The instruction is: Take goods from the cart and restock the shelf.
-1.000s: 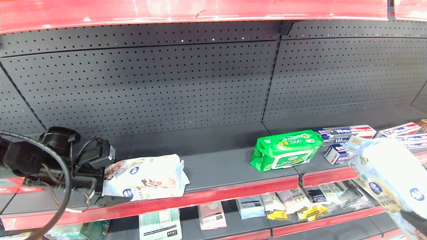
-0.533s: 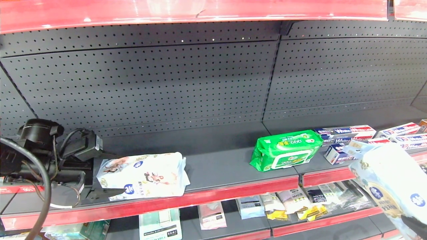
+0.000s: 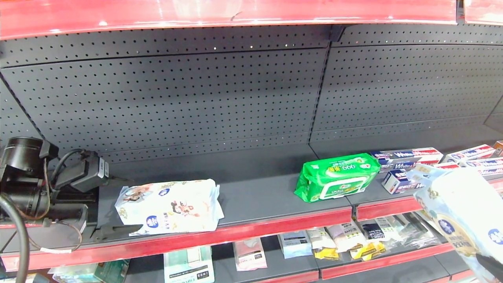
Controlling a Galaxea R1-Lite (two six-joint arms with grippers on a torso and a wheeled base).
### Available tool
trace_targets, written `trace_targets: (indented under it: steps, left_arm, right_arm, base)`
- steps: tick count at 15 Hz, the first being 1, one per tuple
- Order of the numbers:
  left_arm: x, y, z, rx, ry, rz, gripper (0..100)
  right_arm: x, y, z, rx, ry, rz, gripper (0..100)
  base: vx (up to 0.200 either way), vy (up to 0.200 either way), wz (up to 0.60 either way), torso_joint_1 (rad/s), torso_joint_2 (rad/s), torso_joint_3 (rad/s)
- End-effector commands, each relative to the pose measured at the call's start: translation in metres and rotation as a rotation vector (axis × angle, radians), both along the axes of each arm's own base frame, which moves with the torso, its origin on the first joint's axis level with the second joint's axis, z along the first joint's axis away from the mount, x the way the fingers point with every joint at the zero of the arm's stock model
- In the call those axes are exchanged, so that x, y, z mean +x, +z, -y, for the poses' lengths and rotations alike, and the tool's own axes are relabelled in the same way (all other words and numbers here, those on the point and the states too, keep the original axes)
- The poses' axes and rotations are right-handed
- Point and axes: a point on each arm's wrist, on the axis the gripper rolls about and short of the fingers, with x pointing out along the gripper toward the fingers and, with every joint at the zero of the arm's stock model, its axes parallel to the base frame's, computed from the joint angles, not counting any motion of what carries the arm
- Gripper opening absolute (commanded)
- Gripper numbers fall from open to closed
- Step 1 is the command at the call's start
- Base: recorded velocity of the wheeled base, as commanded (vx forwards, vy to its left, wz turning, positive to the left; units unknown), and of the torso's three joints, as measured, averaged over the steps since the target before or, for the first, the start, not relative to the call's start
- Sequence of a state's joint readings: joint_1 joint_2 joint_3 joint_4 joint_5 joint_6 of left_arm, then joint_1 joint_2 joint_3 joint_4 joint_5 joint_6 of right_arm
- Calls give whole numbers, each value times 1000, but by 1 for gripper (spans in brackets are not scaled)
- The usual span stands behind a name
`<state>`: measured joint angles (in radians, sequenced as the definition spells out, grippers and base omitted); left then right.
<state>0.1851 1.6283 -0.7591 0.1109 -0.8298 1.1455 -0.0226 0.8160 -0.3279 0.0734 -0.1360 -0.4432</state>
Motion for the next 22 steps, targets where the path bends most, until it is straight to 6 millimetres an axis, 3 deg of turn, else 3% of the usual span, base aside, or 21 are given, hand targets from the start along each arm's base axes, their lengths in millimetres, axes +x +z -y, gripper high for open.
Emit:
trace_targets:
  steps: [1, 4, 8, 12, 14, 17, 18, 19, 22]
  left_arm:
    - [-14, 15, 3, -3, 10, 34, 100]
    - [-35, 20, 4, -25, 47, 35, 100]
    - [-83, 15, 10, -43, 88, 31, 100]
    - [-129, 24, 20, -106, 170, 74, 100]
    - [-162, 37, 23, -186, 377, 103, 100]
    - [-193, 47, 26, -256, 755, 165, 100]
    - [-193, 47, 26, -257, 764, 169, 100]
    - [-211, 44, 26, -255, 973, 253, 100]
    - [-236, 40, 31, -269, 1029, 387, 100]
  right_arm:
    - [-2, 0, 0, -1, 1, 11, 0]
    - [-4, 1, 0, -4, 4, 21, 0]
    - [-5, 0, 0, -2, 8, 22, 0]
    - [-6, 1, 0, 2, 11, 29, 0]
    - [-6, 0, -1, 6, 17, 29, 0]
    - [-6, 1, -2, 22, 45, 33, 0]
    - [-6, 1, -2, 22, 47, 32, 0]
    - [-5, 3, -3, 31, 59, 52, 0]
    - [0, 14, -3, 26, 71, 142, 0]
  base:
    - [0, 0, 0, 0, 0, 0]
    - [0, 0, 0, 0, 0, 0]
    - [0, 0, 0, 0, 0, 0]
    - [0, 0, 0, 0, 0, 0]
    - [0, 0, 0, 0, 0, 0]
    - [0, 0, 0, 0, 0, 0]
    - [0, 0, 0, 0, 0, 0]
    - [0, 0, 0, 0, 0, 0]
    - [0, 0, 0, 0, 0, 0]
